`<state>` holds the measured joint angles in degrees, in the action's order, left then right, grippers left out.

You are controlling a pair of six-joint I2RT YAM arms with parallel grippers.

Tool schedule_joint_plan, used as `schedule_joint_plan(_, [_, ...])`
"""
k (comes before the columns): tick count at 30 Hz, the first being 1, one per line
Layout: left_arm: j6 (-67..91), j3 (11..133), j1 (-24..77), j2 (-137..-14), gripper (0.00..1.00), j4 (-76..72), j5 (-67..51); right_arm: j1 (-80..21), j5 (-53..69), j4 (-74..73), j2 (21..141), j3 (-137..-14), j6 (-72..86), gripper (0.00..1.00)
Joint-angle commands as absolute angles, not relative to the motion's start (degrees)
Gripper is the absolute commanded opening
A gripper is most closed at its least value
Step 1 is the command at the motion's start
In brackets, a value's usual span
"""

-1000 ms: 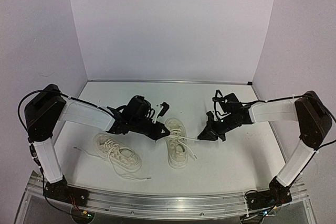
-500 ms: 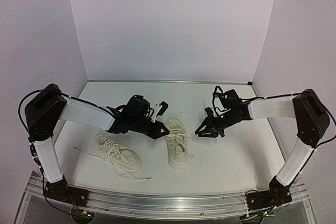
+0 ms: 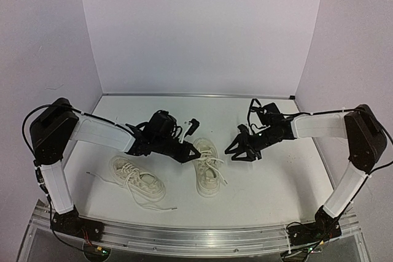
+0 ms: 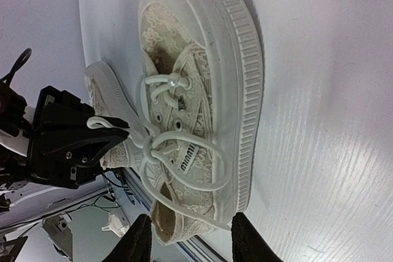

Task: Tie the shoes

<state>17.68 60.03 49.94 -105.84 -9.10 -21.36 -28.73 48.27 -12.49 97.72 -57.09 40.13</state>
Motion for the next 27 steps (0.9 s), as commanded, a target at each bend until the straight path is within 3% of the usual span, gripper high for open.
schedule_joint_plan(1, [12.27, 61.91, 52.31, -103.28, 0.05, -11.12, -23.66, -30.87, 49.08, -10.24, 97.92, -57.63, 42.07, 0.40])
schedule_joint_plan(5, [9.08, 62.80, 54.00, -103.39, 0.06, -9.43, -23.90, -31.63, 49.28, -9.77, 102.47, -60.26, 42.56, 0.35])
schedule_joint_plan(13, [5.93, 62.16, 55.07, -102.71, 0.09, -9.16, -23.89, -32.04, 49.57, -9.86, 105.34, -62.86, 43.46, 0.41])
schedule_joint_plan(22, [-2.89, 66.09, 57.45, -104.22, 0.10, -2.24, -22.99, -33.82, 50.43, -10.18, 113.31, -74.09, 43.33, 0.20])
schedule_joint_plan(27, [-7.89, 69.33, 59.29, -105.01, 0.23, 3.82, -21.35, -35.30, 51.25, -10.37, 116.27, -78.86, 43.38, 0.16])
